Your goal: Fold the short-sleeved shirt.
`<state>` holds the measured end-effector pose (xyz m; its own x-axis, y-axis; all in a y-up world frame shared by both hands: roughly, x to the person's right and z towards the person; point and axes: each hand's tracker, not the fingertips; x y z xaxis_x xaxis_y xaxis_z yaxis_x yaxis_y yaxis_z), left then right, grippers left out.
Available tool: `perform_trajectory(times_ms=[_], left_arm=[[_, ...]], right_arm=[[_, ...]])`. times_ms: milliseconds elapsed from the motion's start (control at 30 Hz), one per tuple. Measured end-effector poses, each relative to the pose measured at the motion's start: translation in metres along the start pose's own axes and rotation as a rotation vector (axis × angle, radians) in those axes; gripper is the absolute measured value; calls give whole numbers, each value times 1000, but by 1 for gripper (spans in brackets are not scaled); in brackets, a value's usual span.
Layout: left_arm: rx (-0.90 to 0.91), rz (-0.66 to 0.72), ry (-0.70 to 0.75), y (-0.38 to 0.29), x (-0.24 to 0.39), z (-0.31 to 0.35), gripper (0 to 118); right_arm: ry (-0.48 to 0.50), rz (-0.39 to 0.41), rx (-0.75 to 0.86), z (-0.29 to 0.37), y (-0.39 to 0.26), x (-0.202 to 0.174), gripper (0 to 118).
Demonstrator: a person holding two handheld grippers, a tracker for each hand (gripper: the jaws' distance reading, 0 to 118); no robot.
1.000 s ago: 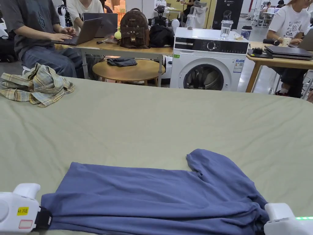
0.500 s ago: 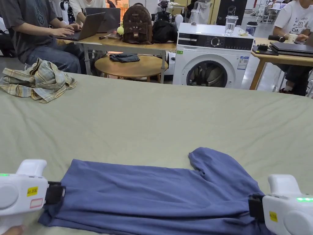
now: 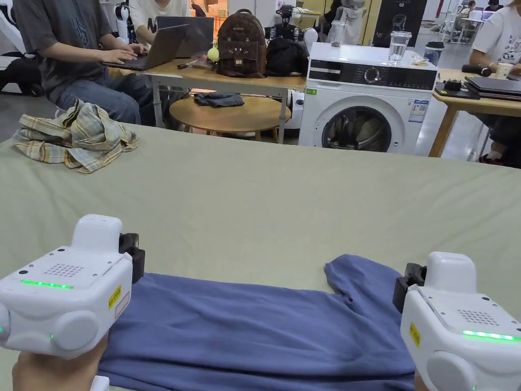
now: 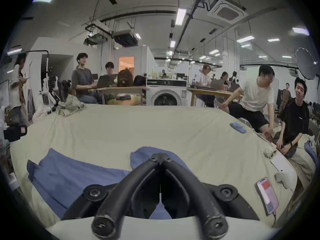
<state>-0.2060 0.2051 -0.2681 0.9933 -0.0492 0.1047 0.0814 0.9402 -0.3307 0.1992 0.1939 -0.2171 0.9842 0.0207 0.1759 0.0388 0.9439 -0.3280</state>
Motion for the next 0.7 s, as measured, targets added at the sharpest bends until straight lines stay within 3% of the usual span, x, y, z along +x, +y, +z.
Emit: perform_trajectory(times_ms=[167, 333, 433, 467, 500, 567, 700], left_arm=[[-131, 41, 9, 22, -24, -55, 0], [-430, -8, -27, 31, -47, -125, 0], [-646, 43, -91, 27, -58, -158, 0], [-698, 66, -116, 25, -63, -167, 4], [-734, 107, -136, 21, -67, -175, 16], [-804, 153, -151, 17, -72, -185, 51], [-883, 148, -112, 0, -67, -202, 56]], right_arm=[[41, -7, -40, -23, 3, -8, 0], [68, -20, -90, -44, 3, -10, 0], [68, -8, -120, -54, 3, -10, 0], [69, -5, -130, -56, 3, -9, 0], [67, -1, -143, -58, 3, -9, 0], [73, 2, -153, -62, 2, -7, 0], [70, 19, -182, -69, -2, -5, 0]])
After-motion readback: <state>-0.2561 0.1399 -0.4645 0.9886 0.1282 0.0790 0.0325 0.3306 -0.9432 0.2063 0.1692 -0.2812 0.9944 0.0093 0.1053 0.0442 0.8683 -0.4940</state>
